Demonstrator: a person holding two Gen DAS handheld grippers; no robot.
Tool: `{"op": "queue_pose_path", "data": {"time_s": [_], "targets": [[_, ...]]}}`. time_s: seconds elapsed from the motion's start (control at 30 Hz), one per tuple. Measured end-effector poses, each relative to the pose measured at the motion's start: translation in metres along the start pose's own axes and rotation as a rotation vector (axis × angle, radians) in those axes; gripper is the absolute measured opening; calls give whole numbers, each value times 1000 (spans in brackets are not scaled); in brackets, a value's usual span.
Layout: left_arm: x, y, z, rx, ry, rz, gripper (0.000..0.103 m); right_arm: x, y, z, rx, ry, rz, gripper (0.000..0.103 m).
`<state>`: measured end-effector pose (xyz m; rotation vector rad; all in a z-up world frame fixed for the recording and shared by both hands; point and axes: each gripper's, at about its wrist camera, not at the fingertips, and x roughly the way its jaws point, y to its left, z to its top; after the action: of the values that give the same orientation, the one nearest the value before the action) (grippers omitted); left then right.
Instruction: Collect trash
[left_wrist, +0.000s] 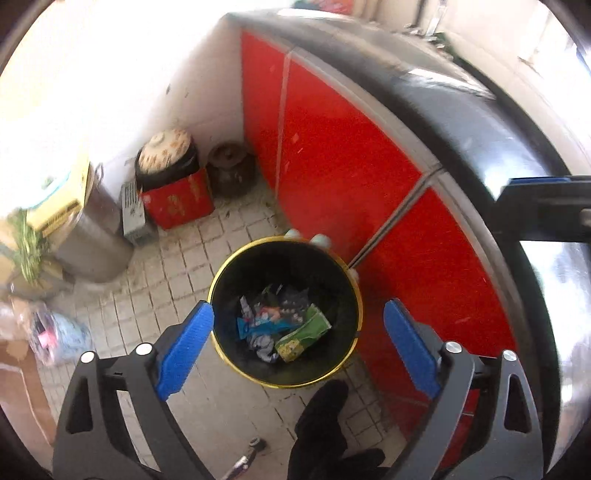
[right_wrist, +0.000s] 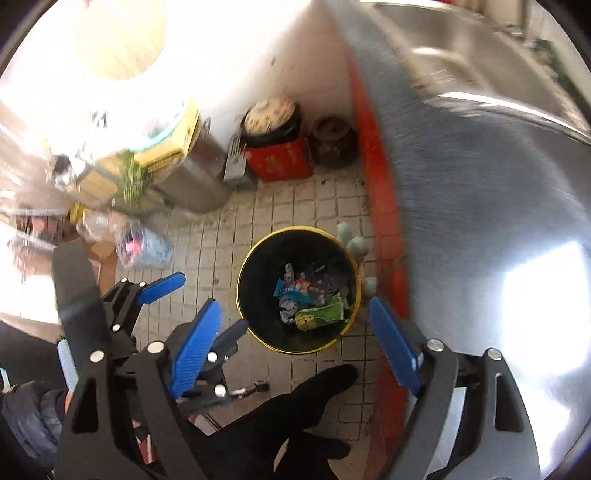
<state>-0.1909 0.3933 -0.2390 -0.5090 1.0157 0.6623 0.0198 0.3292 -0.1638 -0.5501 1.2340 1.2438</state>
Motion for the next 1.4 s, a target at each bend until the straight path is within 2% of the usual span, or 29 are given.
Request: {"op": "queue_pose_path", "data": {"time_s": [0.1,0.2,0.33,0.43,0.53,0.63,0.73,0.83,1.03,1.4], "targets": [[-27,-33,17,79,-29,8,93,-66,-35,-31,99,-109,-45,88],[-54,-80,36,166,-70,-50,94,-130,-74,-77,224,-220,-136,90],[-83,-160,54,289,-99,-177,94,-211,-123,-162,443,-336,-301,90],[-106,-228,57,393,-111,-294,94,-259,-150,-232,636,-402,-381,91],[-130,-297,47,529,-110,-403,94,-301,-162,-303,816,-449,-498,91],[-151,-356,28,662,-70,-491,94,-333,-165,-367,973,-483,-597,92],[-169,-399,7,748,-57,-539,94,-351,-157,-417,1067,-485,-700,92],[-180,-430,-16,822,-28,-554,94,-364,-152,-456,1140,-496,-747,92],[-188,-457,-43,921,-16,-548,94,-376,-145,-486,1197,-520,-772,92],[-189,-460,-52,914,0,-530,94,-380,-150,-489,1181,-517,-762,92]]}}
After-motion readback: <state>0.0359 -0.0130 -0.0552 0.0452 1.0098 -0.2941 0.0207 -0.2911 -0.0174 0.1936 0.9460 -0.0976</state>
